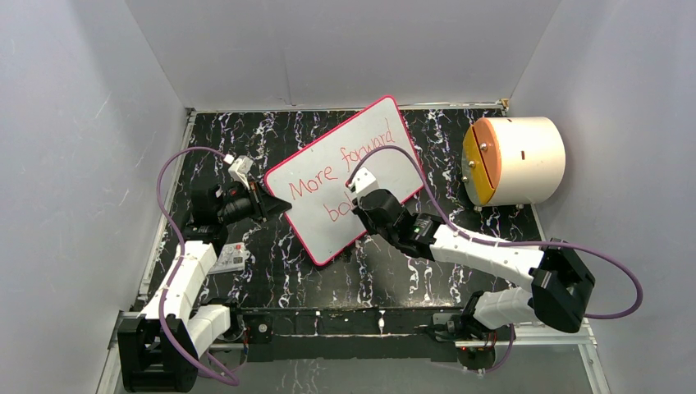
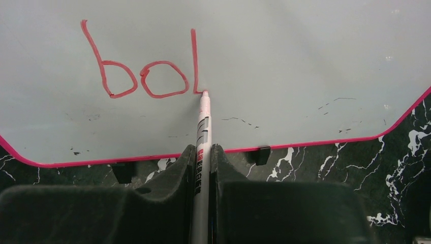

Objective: Write a sentence on the whiteboard

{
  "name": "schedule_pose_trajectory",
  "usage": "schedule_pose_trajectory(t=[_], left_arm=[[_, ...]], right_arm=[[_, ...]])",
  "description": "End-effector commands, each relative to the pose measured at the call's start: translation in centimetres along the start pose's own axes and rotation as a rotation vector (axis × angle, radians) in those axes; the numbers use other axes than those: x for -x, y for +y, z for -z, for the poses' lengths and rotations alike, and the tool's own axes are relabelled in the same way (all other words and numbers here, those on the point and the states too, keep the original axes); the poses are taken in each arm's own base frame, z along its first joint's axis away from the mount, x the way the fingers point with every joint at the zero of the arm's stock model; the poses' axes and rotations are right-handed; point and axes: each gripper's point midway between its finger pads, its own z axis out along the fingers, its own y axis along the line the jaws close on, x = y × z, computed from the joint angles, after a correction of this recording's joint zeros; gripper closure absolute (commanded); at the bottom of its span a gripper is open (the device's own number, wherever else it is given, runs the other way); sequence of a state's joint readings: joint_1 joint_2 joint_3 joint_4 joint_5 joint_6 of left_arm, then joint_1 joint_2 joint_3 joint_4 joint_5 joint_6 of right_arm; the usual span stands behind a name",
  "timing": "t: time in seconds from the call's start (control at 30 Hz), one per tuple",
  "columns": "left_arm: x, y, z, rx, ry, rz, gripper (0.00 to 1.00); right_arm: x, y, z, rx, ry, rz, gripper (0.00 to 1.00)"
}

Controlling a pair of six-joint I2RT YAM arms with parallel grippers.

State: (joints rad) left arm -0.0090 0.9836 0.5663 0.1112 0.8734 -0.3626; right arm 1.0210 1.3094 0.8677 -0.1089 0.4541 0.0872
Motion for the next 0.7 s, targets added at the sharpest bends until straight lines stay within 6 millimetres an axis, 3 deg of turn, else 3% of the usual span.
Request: schedule_pose_trajectory(t=[0.0, 0.67], left_arm=[[-1.2, 2.4, 0.1, 0.11, 0.031, 0.044, 1.0], [-1.2, 2.5, 0.1, 0.114, 0.034, 0.045, 1.0]], right_arm=[[2.0, -1.4, 0.8, -0.058, -0.083, -0.048, 1.0], [3.7, -2.0, 1.0, -0.048, -0.135, -0.04, 1.0]])
